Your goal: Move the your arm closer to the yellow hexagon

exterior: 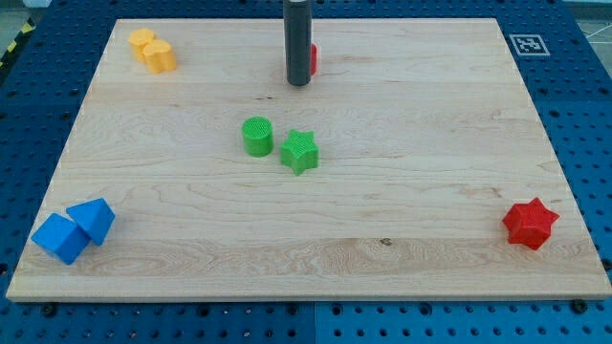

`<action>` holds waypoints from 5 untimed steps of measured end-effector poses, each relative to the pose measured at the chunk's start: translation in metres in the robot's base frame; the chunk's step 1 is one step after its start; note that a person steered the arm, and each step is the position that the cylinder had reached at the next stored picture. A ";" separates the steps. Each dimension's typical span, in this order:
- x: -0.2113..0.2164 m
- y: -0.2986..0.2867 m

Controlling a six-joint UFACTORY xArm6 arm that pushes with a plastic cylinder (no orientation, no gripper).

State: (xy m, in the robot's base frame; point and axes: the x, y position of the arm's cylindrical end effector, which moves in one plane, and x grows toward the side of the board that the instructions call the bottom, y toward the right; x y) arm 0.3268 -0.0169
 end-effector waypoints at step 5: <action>-0.006 -0.057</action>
State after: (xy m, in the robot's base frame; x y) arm 0.3212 -0.0739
